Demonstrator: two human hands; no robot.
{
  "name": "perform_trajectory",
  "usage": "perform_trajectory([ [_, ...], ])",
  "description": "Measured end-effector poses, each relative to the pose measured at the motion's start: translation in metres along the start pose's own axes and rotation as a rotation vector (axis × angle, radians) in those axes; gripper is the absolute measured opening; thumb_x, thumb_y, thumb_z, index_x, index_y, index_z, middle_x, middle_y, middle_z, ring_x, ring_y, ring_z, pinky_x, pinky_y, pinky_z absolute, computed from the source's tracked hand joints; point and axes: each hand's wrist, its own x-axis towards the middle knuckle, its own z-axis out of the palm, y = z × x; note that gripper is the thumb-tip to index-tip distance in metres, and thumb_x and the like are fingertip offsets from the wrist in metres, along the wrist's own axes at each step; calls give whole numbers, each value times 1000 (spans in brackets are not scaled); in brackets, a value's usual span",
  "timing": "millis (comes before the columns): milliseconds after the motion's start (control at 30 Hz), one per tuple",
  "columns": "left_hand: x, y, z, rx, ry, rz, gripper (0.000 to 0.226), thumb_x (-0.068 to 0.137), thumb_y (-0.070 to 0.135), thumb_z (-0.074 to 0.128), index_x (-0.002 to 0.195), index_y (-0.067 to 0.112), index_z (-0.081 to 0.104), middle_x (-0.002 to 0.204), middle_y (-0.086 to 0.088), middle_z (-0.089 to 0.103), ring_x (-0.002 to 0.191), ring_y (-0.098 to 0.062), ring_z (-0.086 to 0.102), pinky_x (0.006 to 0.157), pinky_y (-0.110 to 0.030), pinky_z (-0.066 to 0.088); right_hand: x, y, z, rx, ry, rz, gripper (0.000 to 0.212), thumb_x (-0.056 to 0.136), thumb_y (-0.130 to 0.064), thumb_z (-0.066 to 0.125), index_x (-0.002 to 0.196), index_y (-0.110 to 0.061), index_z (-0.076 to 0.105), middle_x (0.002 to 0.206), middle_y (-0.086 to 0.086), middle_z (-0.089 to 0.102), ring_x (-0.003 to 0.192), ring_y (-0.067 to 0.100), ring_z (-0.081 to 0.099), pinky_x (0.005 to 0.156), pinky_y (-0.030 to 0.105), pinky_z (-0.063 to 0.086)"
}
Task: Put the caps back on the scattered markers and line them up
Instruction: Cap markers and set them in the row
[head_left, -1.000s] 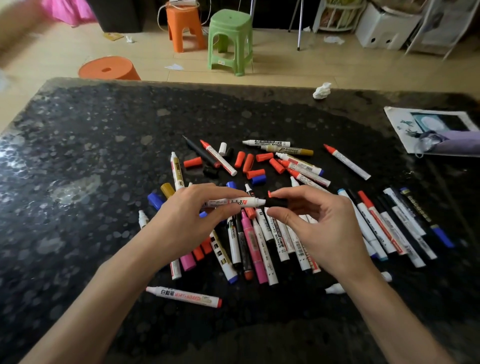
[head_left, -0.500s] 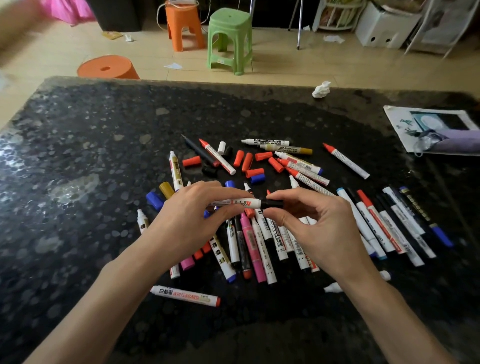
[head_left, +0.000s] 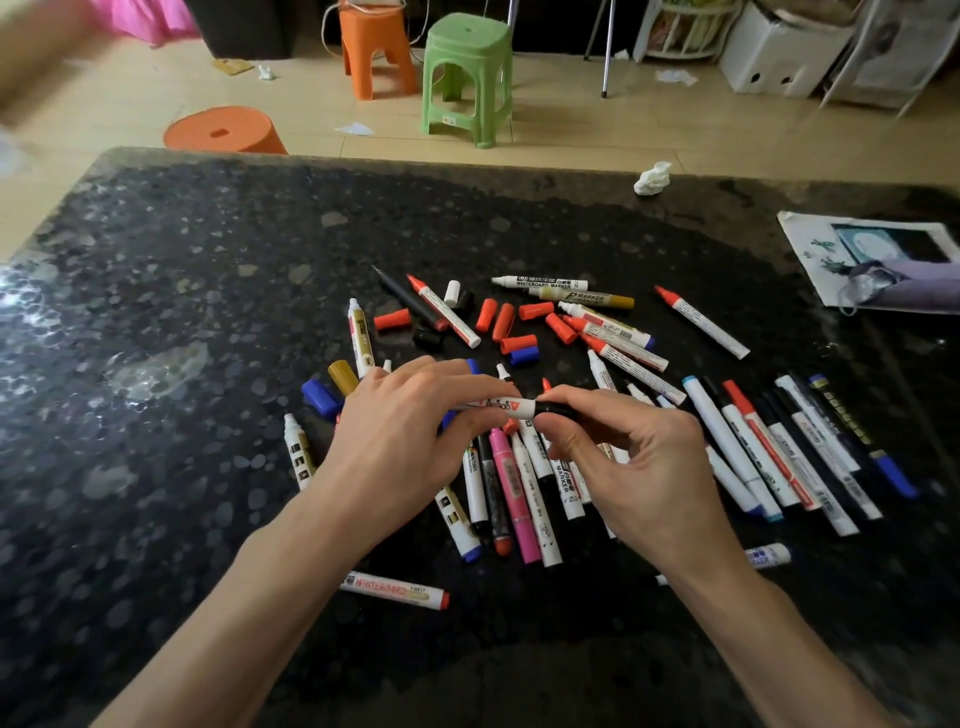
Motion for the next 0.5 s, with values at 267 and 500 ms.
perform_trajectory([
  [267,-3,3,-2,-105,-81,-30,42,91,67,39,120,54,66,87,28,62,92,4,57,78,-32,52,4,-7,-7,85,-71,80,17,91,-23,79,107,-22,78,94,-11,77,93,13,75,81,25,60],
  [500,1,25,20,-317,-184,-10,45,97,51,52,142,44,53,117,25,63,108,5,61,87,-25,53,1,-9,-17,489,100,361,19,92,-32,74,105,-18,78,96,-2,79,94,10,74,86,29,57],
])
